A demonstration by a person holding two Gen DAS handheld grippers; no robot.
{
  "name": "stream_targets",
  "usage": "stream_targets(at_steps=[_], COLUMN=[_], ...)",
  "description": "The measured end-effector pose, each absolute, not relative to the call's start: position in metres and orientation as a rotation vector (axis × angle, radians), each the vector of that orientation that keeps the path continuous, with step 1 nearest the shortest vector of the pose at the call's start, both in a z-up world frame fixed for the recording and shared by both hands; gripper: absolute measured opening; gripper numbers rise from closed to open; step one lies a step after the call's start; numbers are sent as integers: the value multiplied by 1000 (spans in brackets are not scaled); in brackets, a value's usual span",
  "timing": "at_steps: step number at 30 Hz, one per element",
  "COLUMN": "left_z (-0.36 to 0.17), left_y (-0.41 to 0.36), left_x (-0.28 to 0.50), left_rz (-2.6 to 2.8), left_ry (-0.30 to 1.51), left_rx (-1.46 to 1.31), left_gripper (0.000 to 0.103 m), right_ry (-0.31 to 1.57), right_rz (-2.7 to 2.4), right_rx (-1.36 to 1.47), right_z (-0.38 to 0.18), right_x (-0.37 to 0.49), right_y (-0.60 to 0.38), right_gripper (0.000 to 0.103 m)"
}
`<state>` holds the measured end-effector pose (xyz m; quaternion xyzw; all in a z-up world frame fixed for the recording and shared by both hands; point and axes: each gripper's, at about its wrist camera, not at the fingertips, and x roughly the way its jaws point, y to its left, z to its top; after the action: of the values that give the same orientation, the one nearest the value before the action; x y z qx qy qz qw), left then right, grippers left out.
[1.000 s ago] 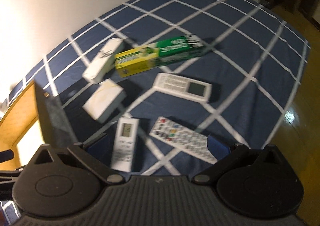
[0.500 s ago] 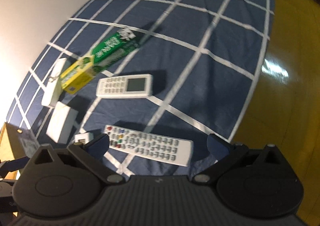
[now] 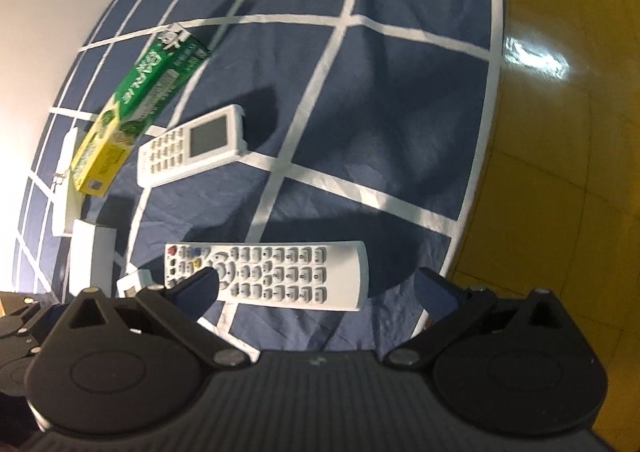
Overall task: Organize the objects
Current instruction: 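Move both tools over the white TV remote with coloured buttons, then close the left gripper on the TV remote while the right gripper clamps its other end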
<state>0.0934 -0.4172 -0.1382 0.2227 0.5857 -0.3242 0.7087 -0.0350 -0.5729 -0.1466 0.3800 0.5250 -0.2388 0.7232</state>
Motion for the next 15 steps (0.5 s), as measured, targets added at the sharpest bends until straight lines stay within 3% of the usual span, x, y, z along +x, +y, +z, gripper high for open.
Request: stream_targets(at_steps=[15], left_z=[-179], left_y=[-446], left_x=[110], left_rz=[-793], left_ry=[1406], left_rx=[472], left_gripper=[103], right_ry=[1231], right_rz=[-554], right_rx=[934], right_z=[-187], right_x=[-19], right_y=[-572], right_gripper=[103])
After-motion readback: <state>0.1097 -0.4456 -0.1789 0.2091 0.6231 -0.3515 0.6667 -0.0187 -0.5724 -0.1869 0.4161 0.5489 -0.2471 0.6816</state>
